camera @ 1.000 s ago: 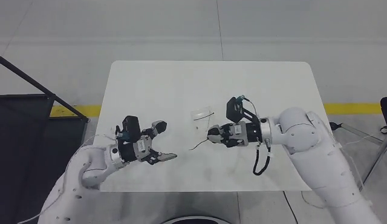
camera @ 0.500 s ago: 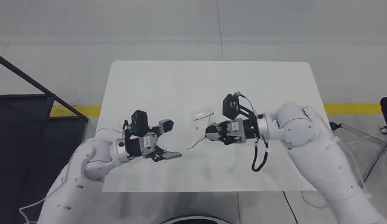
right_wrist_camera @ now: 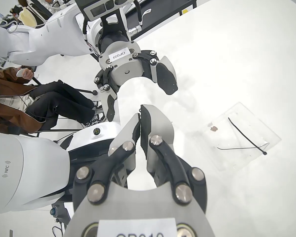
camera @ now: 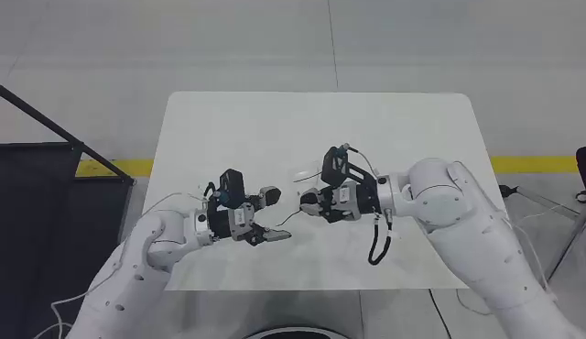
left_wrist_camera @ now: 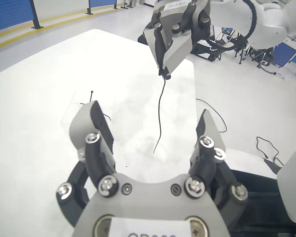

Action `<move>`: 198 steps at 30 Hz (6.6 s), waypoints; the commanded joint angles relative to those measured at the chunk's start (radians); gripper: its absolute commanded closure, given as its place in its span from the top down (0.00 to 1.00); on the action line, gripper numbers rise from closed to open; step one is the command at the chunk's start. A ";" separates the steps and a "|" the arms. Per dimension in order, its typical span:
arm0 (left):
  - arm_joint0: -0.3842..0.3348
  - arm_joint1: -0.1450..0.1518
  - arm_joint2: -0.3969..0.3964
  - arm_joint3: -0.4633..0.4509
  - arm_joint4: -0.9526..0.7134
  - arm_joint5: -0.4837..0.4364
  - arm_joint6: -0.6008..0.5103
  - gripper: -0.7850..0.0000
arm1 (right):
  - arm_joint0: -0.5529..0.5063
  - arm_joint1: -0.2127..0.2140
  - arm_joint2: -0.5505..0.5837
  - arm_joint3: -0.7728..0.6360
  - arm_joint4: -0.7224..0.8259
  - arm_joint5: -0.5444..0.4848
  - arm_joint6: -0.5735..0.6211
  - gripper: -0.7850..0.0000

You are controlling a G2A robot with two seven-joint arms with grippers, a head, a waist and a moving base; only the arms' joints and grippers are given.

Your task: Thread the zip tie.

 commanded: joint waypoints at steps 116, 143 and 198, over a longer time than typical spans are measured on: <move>-0.056 -0.061 0.096 0.144 -0.077 0.080 0.415 0.00 | -0.020 -0.060 -0.142 0.154 -0.138 0.003 -0.427 0.45; -0.049 -0.074 0.073 0.149 -0.071 0.065 0.408 0.00 | -0.038 -0.072 -0.117 0.157 -0.151 -0.017 -0.426 0.00; -0.017 -0.096 0.007 0.140 0.022 0.237 0.450 0.00 | -0.133 -0.034 0.080 0.049 -0.218 0.149 -0.306 1.00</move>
